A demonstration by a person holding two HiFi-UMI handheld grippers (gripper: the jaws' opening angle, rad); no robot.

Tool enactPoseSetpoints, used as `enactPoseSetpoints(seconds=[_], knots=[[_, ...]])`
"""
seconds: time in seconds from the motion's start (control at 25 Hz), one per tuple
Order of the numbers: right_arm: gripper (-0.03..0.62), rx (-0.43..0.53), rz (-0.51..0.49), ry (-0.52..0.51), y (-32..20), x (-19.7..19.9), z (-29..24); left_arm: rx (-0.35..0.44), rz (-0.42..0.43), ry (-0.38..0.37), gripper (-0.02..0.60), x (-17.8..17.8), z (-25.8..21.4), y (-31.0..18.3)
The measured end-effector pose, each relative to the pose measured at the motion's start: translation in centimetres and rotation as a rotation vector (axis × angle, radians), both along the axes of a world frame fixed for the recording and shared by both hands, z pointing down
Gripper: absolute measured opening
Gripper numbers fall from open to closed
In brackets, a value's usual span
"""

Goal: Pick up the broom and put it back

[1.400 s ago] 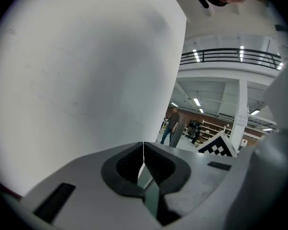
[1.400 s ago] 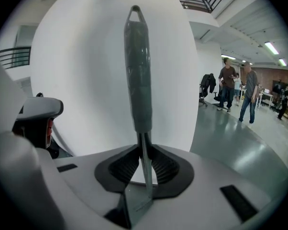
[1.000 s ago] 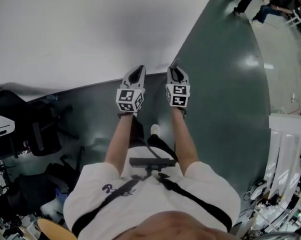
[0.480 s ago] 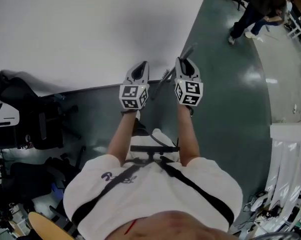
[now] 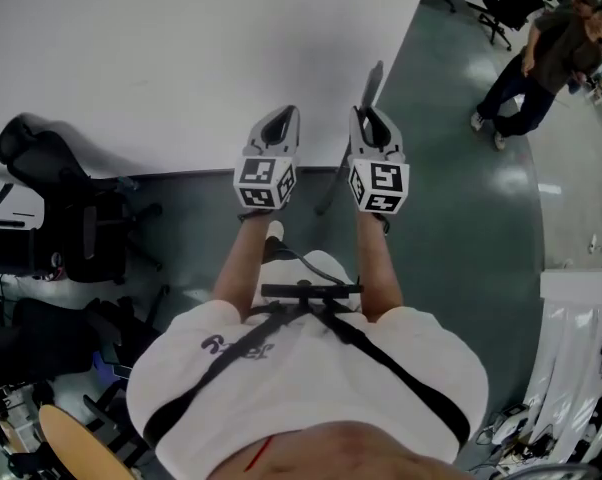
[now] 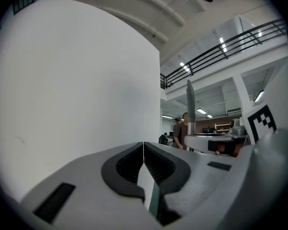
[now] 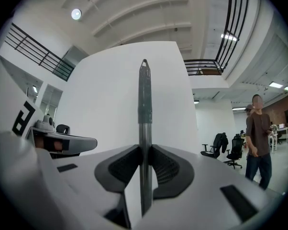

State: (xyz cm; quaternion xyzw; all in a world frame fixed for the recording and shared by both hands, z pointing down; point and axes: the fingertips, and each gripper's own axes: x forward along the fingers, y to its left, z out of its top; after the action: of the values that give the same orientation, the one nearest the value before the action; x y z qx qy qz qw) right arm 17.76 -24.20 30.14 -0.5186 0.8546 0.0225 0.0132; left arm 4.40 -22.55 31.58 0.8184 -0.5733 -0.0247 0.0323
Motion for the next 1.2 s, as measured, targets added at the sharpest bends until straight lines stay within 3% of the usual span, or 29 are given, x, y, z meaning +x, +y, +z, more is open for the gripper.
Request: enactPoseSetpoints(seconds=[0.56,1.0,1.2], knots=[[0.092,0.002,0.0,-0.054,0.4,-0.2,-0.2,0.043,0.028,0.023,0.012,0.7,-0.8,0.3],[0.092,-0.043,0.048,-0.027,0.3,1.3,1.3,0.006,0.053,0.03,0.012,2.0,0.7,-0.3],[0.092,-0.066,0.039,-0.022,-0.1,0.7,1.8,-0.009,0.023,0.017,0.014,0.8,1.0,-0.3]])
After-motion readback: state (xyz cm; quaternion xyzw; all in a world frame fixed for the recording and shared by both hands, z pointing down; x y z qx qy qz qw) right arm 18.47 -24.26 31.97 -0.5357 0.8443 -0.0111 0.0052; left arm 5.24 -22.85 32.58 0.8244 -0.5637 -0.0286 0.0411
